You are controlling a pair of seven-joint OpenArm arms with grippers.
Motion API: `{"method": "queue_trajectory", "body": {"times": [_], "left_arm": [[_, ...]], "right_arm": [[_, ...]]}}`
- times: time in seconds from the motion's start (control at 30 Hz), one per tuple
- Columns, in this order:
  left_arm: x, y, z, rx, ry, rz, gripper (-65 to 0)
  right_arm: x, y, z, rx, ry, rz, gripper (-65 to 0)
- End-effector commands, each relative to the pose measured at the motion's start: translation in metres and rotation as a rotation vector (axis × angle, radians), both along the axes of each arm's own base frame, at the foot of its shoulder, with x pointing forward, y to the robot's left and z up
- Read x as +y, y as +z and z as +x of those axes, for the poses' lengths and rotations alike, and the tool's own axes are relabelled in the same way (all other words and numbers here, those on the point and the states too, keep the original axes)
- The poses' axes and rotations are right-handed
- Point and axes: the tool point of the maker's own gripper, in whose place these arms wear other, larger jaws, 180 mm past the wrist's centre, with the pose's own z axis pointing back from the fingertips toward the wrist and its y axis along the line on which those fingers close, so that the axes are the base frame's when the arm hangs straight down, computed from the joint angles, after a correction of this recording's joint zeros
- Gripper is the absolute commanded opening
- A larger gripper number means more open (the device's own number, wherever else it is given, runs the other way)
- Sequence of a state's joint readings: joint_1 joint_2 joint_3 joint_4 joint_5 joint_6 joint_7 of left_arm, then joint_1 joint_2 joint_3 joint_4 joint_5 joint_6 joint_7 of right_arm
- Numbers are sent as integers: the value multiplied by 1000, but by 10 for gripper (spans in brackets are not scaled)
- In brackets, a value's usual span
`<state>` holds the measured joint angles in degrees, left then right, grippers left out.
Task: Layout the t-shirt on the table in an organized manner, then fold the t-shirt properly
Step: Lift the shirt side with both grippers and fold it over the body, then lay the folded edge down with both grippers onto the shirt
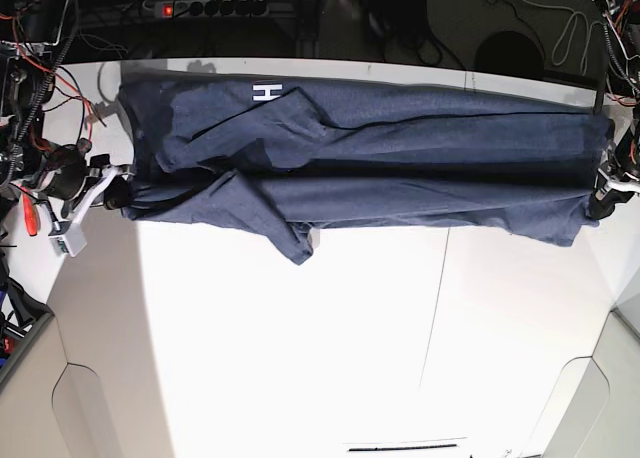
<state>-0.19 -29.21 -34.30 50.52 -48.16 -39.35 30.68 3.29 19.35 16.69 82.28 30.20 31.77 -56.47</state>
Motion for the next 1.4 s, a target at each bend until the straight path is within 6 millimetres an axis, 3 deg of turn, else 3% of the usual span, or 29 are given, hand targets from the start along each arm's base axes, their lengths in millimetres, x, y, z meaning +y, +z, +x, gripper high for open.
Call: {"method": "queue_trajectory", "body": {"times": [0.0,0.13,0.37,0.6,0.7,0.87,0.97,1.1,1.27,1.37], "left_arm": [[15,24,9,-65,16,17,-650],[12,21,5,-44,9,-24,-650],[11,13,-6,-13,7,-30,-650],[9,11,-7,-15,10,-39,-650],[9,13,-7,-24,14,-47,-494],[9,14,-6,-28,16,-50,-466],[9,16,-5,-43,23,-62,-466],[9,17,-4,-48,25,-66,-466],[9,16,-5,-42,21,-68,-466],[9,16,-5,-41,21,-68,-466]], "right_arm": [[-10,15,10,-47,-15,-8,-650],[-14,15,5,-23,-27,4,-650],[1,10,-12,25,-6,93,-650],[1,1,-25,67,-1,83,-650],[2,2,-24,63,-1,92,-443],[15,24,-13,-15,26,125,-423],[39,54,0,-124,70,132,-423],[88,92,9,-263,119,200,-446],[151,72,4,-220,176,278,-468],[174,50,2,-196,225,244,-412]]}}
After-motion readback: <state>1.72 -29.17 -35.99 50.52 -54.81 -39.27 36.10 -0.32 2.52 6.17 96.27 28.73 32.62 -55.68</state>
